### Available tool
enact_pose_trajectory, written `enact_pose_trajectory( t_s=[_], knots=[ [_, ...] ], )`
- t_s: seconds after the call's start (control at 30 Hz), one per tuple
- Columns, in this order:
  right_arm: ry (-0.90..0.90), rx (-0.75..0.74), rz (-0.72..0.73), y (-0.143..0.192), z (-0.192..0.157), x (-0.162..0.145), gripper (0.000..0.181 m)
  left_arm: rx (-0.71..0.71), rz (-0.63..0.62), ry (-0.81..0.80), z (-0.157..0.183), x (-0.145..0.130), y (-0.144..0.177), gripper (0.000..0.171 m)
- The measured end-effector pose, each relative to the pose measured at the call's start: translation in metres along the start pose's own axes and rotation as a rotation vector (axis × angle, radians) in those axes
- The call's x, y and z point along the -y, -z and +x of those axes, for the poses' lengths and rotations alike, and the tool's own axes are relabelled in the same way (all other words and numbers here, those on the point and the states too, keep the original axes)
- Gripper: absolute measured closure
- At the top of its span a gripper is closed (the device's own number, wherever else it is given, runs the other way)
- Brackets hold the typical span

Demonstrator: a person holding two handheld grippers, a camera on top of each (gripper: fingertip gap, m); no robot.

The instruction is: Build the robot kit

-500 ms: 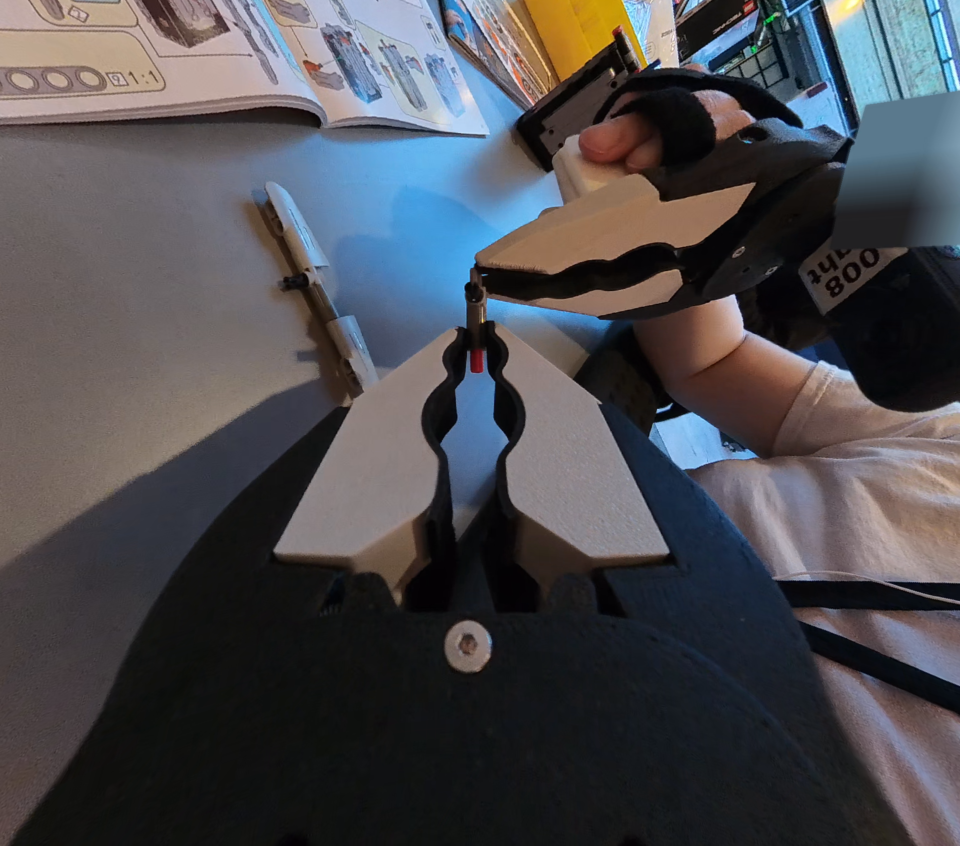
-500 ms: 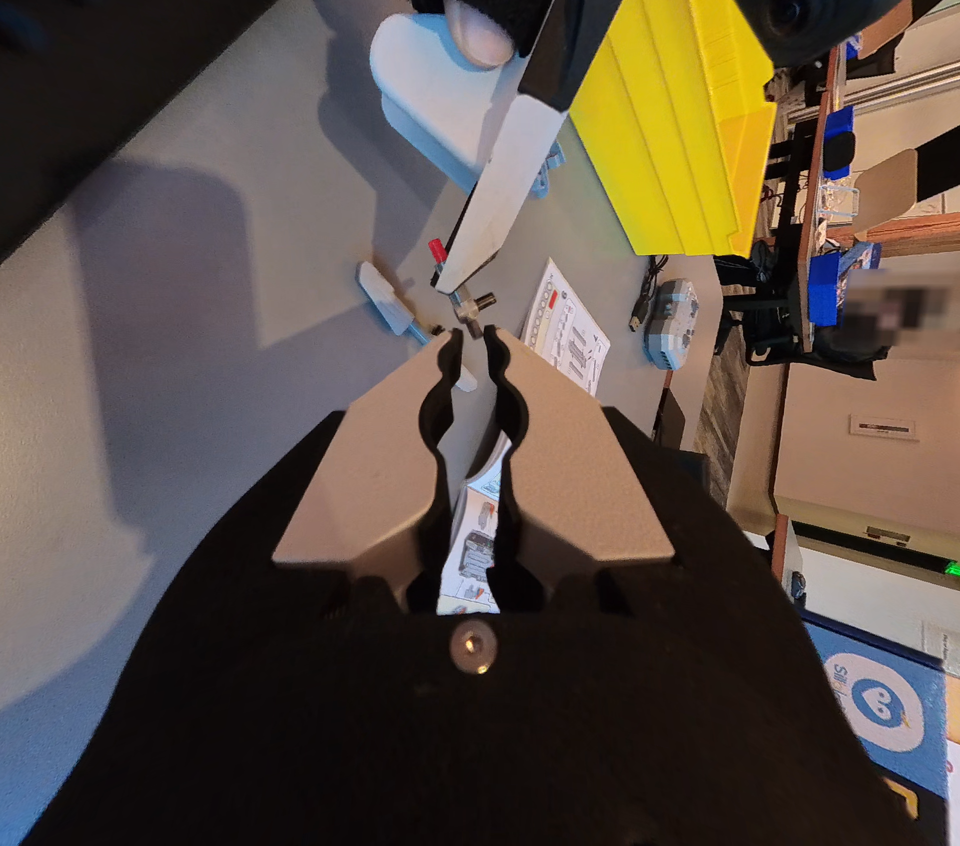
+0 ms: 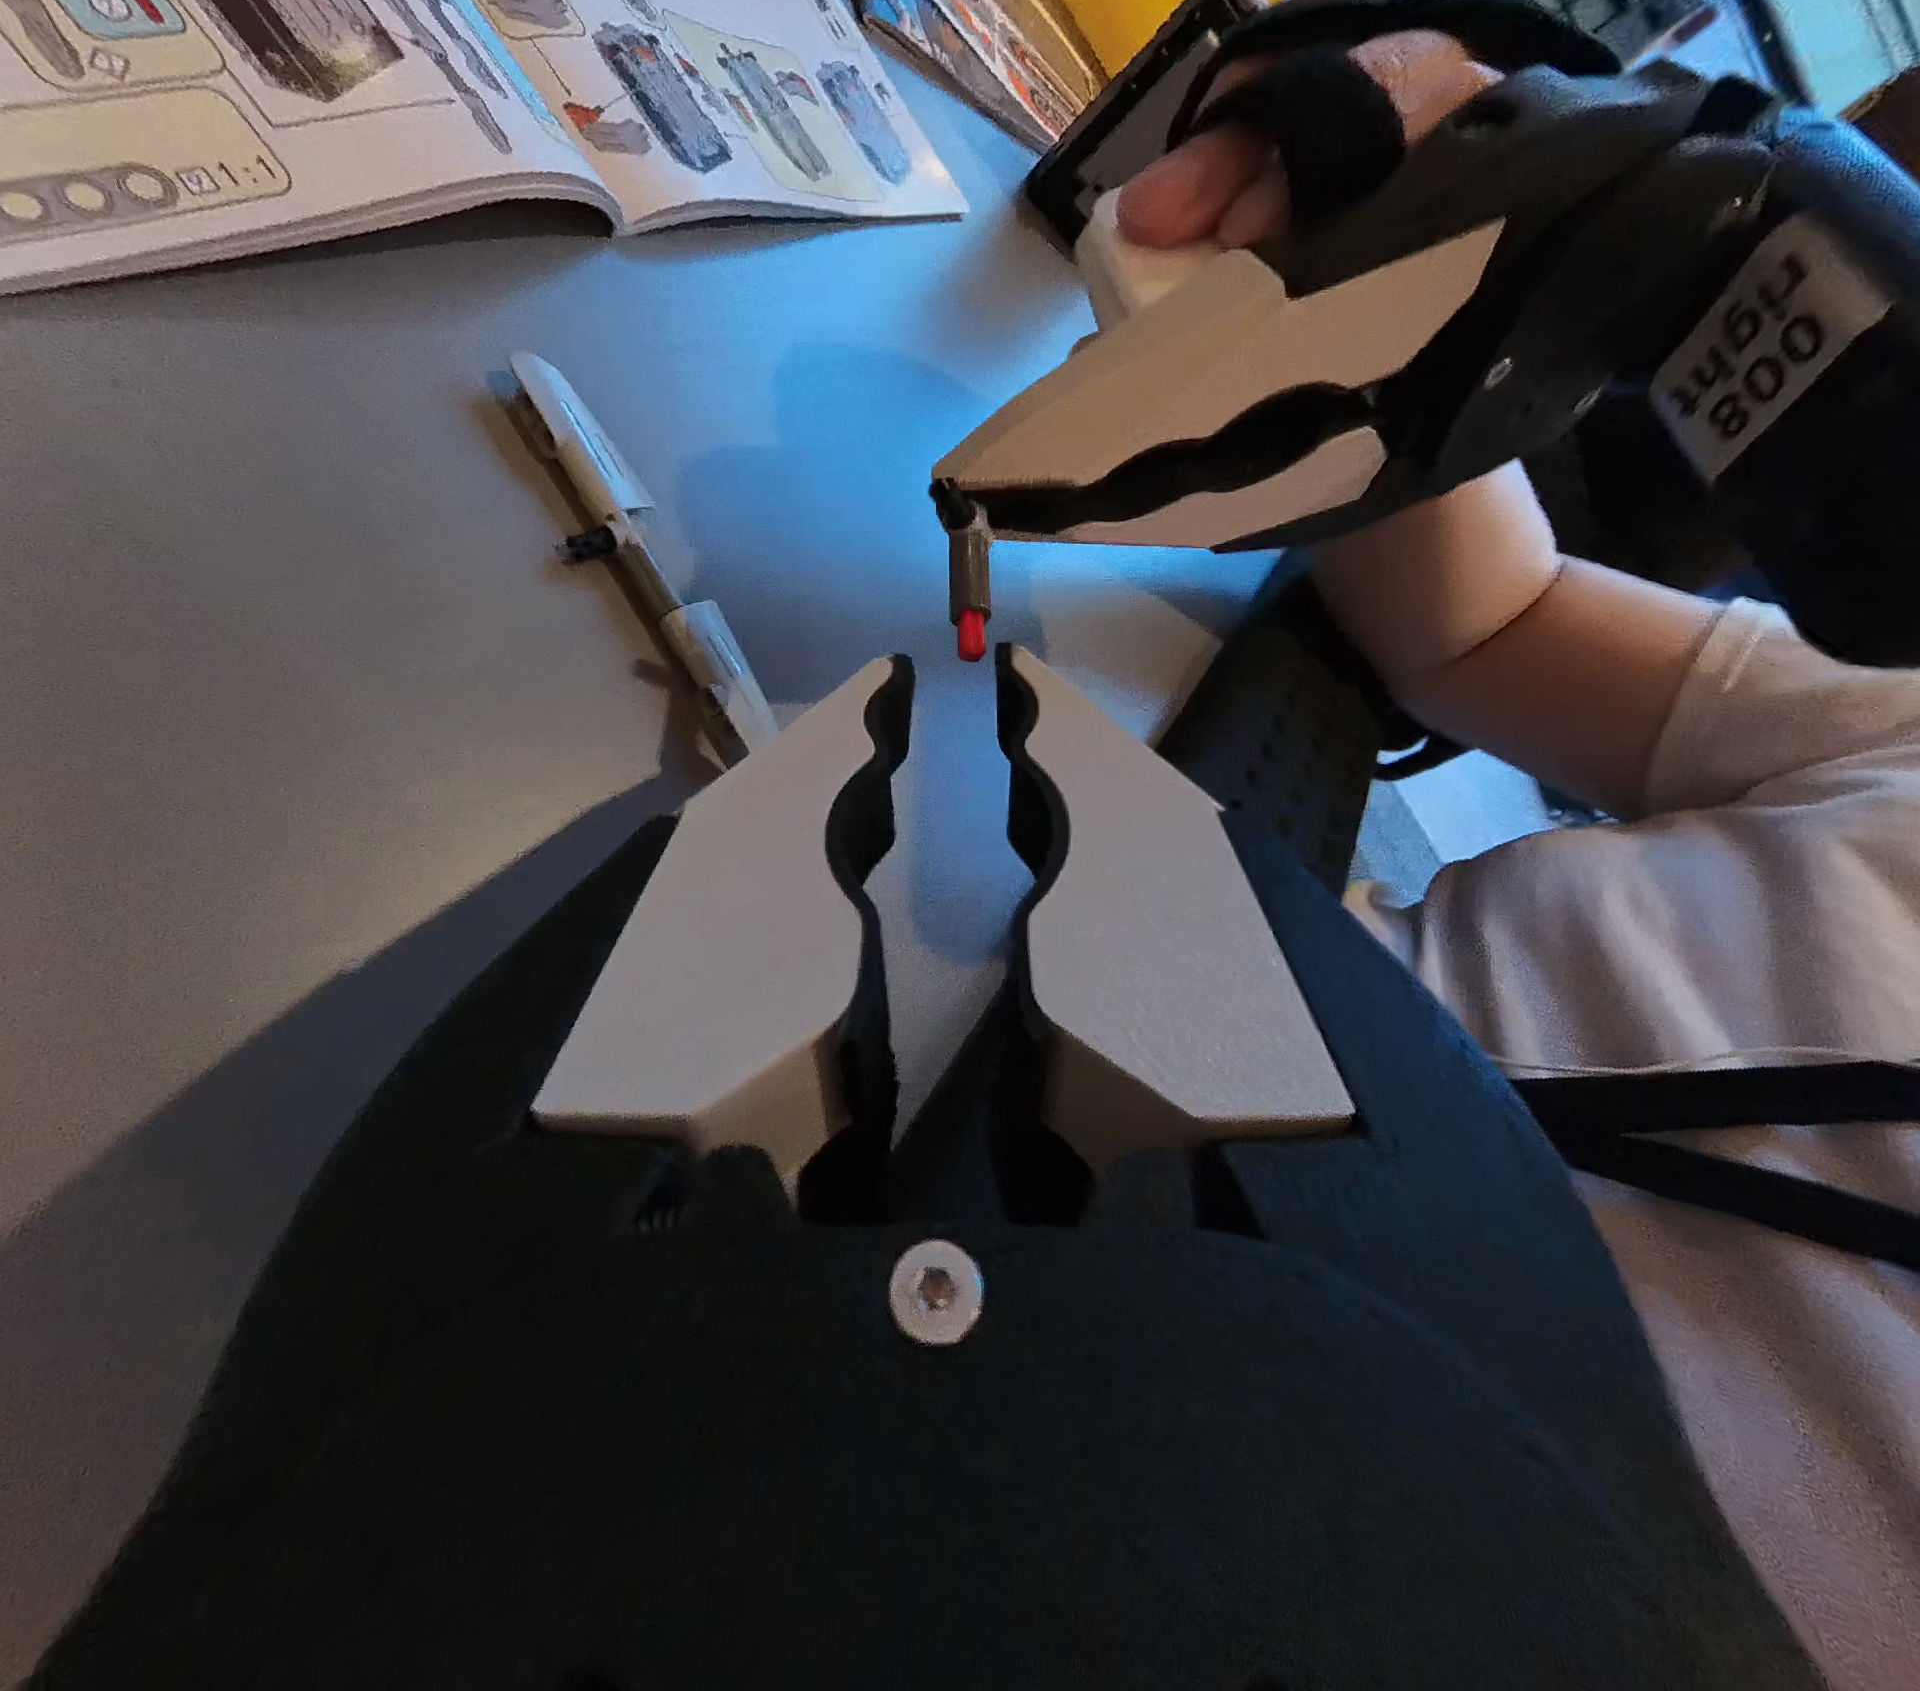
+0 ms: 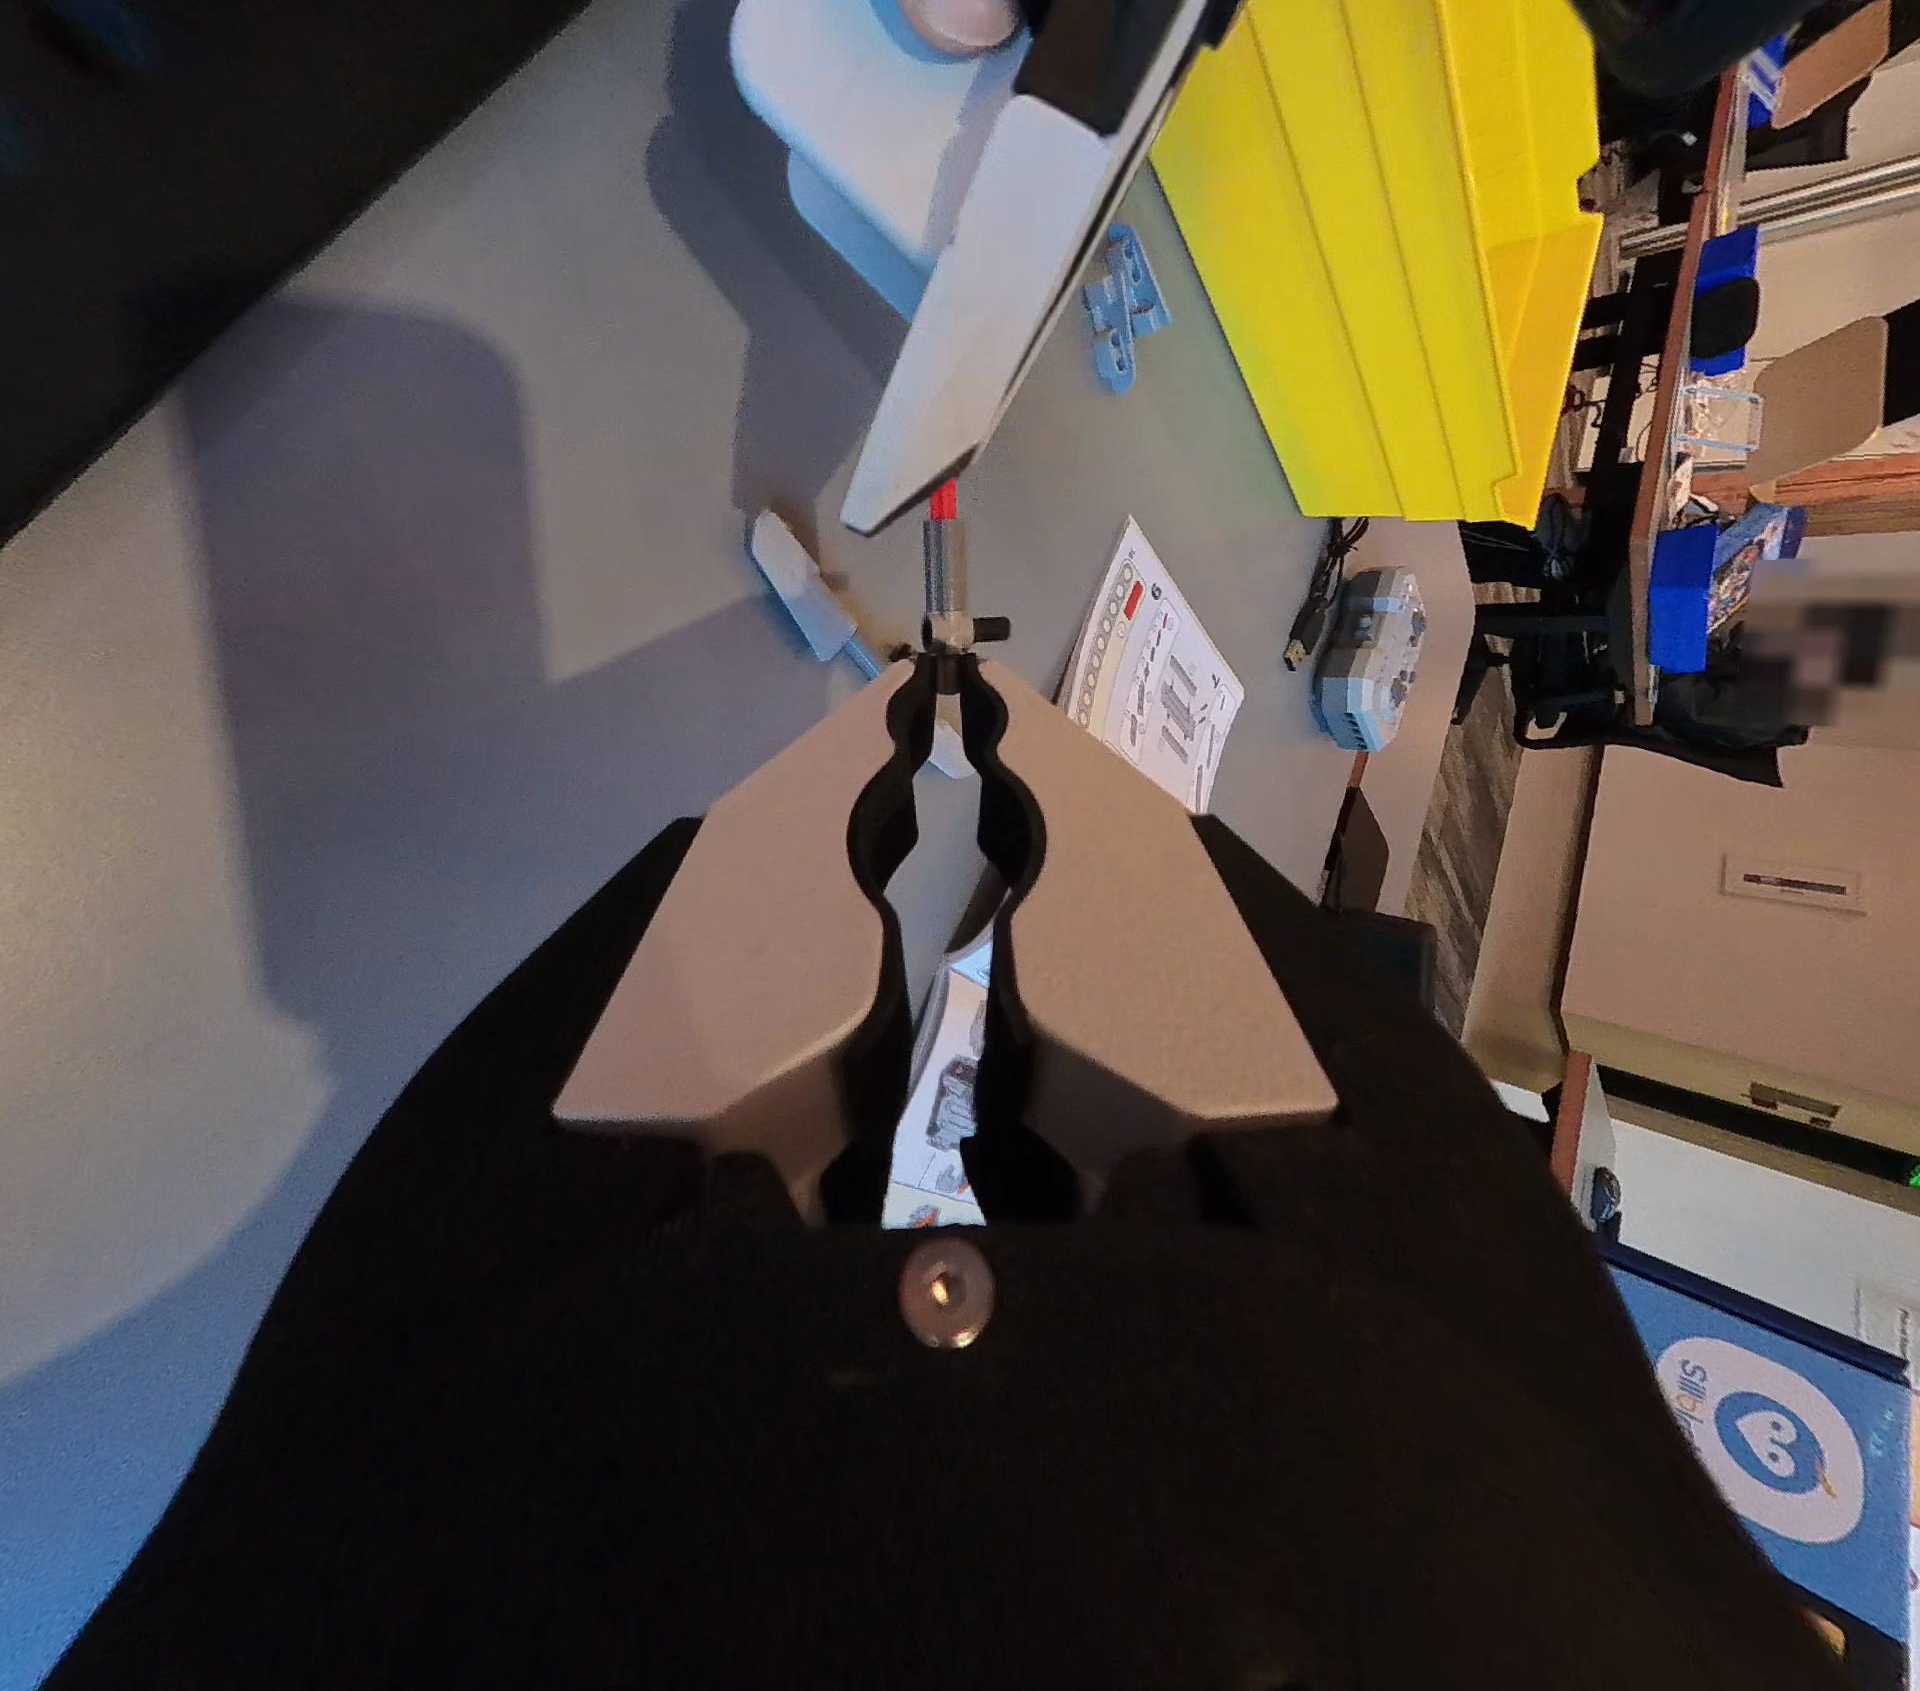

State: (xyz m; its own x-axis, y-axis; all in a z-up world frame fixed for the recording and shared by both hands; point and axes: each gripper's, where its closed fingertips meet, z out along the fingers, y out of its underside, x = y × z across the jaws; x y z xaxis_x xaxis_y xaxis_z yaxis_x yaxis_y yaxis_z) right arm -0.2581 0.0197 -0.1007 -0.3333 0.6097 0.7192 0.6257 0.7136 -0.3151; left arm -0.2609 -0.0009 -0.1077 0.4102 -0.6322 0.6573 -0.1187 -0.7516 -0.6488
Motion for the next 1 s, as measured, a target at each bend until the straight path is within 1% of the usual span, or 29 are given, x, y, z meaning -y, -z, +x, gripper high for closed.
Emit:
enact_pose_trajectory(
  t_s=[0.03,0.17,0.27,0.33,0.4,0.43,0.47,0.5,0.53,0.57,0.6,0.67,0.7,0.77,0.83,0.87,1.0],
  knots=[
    [0.005,-0.001,0.007,0.000,0.000,0.001,0.179,-0.001,0.009,-0.020,0.001,0.000,0.001,0.163],
    [0.032,0.019,0.018,-0.002,-0.006,0.006,0.179,-0.037,0.053,-0.009,0.005,0.002,0.006,0.160],
    [0.043,0.029,0.022,-0.003,-0.009,0.009,0.179,-0.051,0.050,-0.026,0.008,0.000,0.007,0.165],
    [0.049,0.030,0.018,-0.003,-0.009,0.009,0.179,-0.042,0.048,-0.033,0.007,-0.002,0.006,0.166],
    [0.047,0.015,0.024,-0.003,-0.007,0.009,0.178,-0.042,0.055,-0.025,0.007,-0.002,0.007,0.166],
    [0.033,-0.018,0.036,-0.003,-0.001,0.010,0.177,-0.045,0.078,-0.022,0.006,0.001,0.009,0.166],
    [0.006,-0.075,0.043,-0.003,0.009,0.010,0.172,-0.054,0.113,-0.013,0.007,0.006,0.012,0.166],
    [-0.032,-0.123,0.046,-0.001,0.019,0.008,0.159,-0.065,0.151,0.000,0.007,0.011,0.017,0.166],
    [-0.081,-0.145,0.054,0.002,0.026,0.004,0.149,-0.074,0.194,0.014,0.006,0.017,0.023,0.166],
    [-0.143,-0.170,0.076,0.005,0.034,0.001,0.144,-0.078,0.244,0.029,0.005,0.023,0.029,0.167],
    [-0.218,-0.191,0.112,0.009,0.042,-0.002,0.145,-0.080,0.293,0.041,0.004,0.028,0.035,0.167],
    [-0.446,-0.194,0.209,0.015,0.057,-0.004,0.147,-0.089,0.380,0.039,0.006,0.037,0.042,0.167],
    [-0.586,-0.160,0.284,0.016,0.062,0.000,0.145,-0.091,0.421,0.022,0.008,0.041,0.045,0.167],
    [-0.870,-0.058,0.491,0.019,0.071,0.021,0.146,-0.091,0.492,-0.014,0.014,0.048,0.047,0.167],
    [-1.104,0.044,0.658,0.020,0.077,0.039,0.146,-0.089,0.549,-0.041,0.019,0.055,0.048,0.166],
    [-1.181,0.073,0.706,0.019,0.078,0.043,0.145,-0.093,0.571,-0.050,0.021,0.057,0.048,0.167],
    [-1.416,0.128,0.787,0.014,0.081,0.042,0.150,-0.076,0.631,-0.089,0.026,0.063,0.054,0.167]
  ],
)
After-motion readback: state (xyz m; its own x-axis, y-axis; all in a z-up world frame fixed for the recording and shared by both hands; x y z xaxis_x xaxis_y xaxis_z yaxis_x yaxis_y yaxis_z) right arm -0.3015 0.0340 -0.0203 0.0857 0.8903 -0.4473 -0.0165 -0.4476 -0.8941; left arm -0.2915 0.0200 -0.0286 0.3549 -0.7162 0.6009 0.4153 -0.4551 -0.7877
